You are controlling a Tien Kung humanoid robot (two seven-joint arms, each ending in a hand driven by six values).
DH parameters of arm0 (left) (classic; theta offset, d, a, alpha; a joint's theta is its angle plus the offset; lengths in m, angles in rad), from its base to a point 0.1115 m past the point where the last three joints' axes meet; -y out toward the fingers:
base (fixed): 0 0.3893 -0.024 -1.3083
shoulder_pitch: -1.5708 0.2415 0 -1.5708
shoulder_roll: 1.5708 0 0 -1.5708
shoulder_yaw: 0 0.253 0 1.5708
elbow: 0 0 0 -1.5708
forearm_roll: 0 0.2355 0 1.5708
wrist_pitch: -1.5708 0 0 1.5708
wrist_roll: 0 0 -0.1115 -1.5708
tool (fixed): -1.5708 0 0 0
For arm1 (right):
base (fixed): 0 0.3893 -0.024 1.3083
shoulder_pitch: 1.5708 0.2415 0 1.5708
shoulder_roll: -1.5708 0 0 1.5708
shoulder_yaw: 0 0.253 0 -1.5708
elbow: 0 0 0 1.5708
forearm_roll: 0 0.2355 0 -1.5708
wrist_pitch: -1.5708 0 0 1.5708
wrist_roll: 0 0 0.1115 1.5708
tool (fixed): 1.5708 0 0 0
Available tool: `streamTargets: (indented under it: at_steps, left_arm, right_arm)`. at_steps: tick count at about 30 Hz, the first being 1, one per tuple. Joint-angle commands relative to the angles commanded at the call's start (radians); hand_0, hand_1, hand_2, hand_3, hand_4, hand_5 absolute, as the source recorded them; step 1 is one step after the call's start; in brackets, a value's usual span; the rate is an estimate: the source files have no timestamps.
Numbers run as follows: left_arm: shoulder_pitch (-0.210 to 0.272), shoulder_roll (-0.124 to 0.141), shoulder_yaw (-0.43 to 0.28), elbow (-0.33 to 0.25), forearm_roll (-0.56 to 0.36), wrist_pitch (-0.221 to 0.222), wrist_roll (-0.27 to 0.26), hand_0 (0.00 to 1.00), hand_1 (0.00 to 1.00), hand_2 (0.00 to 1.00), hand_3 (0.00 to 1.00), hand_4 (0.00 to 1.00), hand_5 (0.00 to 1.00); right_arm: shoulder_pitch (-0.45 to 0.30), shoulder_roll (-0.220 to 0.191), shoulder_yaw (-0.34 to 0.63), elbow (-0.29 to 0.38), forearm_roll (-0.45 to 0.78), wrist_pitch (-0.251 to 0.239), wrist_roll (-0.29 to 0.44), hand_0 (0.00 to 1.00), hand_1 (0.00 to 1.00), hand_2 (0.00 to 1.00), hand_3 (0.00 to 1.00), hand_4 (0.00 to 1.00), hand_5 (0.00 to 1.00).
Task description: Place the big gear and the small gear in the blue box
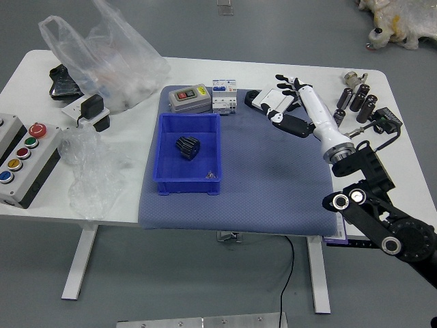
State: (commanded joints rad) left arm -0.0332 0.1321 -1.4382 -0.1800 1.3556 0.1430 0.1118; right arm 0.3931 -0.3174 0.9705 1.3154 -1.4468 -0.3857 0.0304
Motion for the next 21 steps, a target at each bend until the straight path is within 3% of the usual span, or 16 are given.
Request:
streamTargets:
  at_steps: [3, 4, 9, 10, 14, 21]
  left_arm:
    - [-0.005, 0.0, 0.056, -0.008, -0.045, -0.002, -0.024, 0.625, 0.576, 0.548, 0.671, 0.703, 0.277]
    - [-0.007, 0.0, 0.074, -0.015, -0.057, -0.002, -0.028, 0.625, 0.578, 0.548, 0.672, 0.704, 0.278]
    - [-0.011, 0.002, 0.115, -0.029, -0.08, -0.003, -0.034, 0.625, 0.578, 0.548, 0.672, 0.704, 0.278]
    - [-0.012, 0.003, 0.119, -0.029, -0.082, -0.003, -0.034, 0.624, 0.577, 0.549, 0.672, 0.703, 0.278]
    - [-0.022, 0.015, 0.134, -0.027, -0.083, -0.003, -0.034, 0.624, 0.577, 0.549, 0.672, 0.703, 0.278]
    - [-0.018, 0.025, 0.139, -0.028, -0.078, -0.003, -0.035, 0.625, 0.577, 0.548, 0.671, 0.703, 0.277]
  right_arm:
    - [-0.081, 0.0, 0.084, 0.012, 0.109, 0.03, 0.081, 0.592, 0.67, 0.72, 0.752, 0.81, 0.513]
    - [-0.114, 0.004, 0.118, 0.011, 0.157, 0.042, 0.114, 0.62, 0.657, 0.694, 0.71, 0.825, 0.551]
    - [-0.219, 0.036, 0.237, -0.009, 0.34, 0.074, 0.236, 0.62, 0.657, 0.694, 0.71, 0.825, 0.551]
    - [-0.23, 0.04, 0.257, -0.013, 0.376, 0.076, 0.257, 0.638, 0.674, 0.687, 0.678, 0.831, 0.594]
    - [-0.242, 0.049, 0.311, -0.031, 0.538, 0.086, 0.338, 0.638, 0.674, 0.687, 0.678, 0.831, 0.594]
    - [-0.258, 0.052, 0.328, -0.034, 0.758, 0.09, 0.364, 0.673, 0.691, 0.7, 0.677, 0.829, 0.606]
